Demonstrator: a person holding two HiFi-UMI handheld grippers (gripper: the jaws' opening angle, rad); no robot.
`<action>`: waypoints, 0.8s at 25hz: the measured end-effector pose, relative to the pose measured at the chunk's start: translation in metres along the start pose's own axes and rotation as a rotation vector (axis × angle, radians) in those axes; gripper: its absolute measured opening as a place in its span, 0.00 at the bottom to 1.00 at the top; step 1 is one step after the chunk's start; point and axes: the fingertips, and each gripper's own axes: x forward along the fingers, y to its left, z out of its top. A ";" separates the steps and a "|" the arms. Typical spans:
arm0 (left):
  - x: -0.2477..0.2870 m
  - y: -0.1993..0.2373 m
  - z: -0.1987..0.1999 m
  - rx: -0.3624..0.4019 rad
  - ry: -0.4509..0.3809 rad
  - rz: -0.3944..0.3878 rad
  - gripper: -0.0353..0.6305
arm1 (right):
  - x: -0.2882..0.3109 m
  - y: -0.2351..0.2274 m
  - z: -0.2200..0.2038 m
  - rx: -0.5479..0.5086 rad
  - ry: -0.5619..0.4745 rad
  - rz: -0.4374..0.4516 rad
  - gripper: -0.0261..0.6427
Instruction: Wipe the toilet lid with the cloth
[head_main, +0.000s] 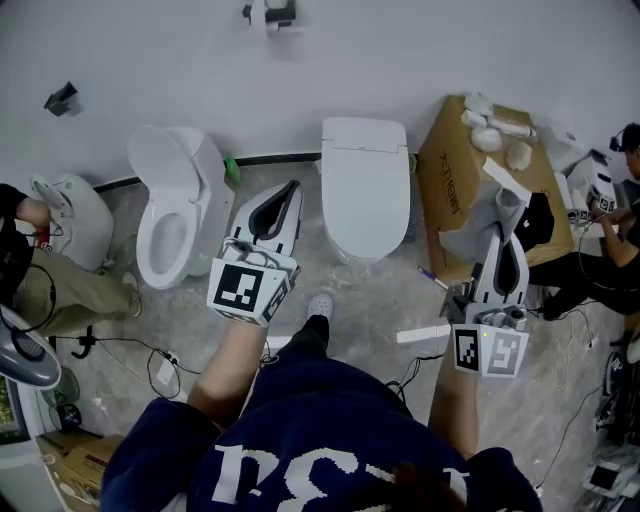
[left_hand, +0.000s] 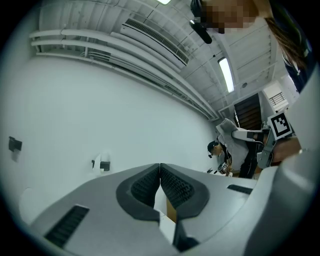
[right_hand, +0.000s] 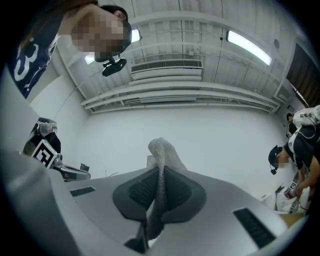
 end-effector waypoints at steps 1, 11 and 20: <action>0.012 0.008 -0.003 -0.008 -0.002 -0.002 0.09 | 0.010 -0.002 -0.007 0.001 0.006 -0.002 0.08; 0.135 0.081 -0.011 -0.008 -0.017 -0.083 0.09 | 0.131 -0.015 -0.043 -0.006 0.002 -0.049 0.08; 0.211 0.126 -0.039 -0.024 0.027 -0.081 0.09 | 0.211 -0.033 -0.090 0.004 0.054 -0.042 0.08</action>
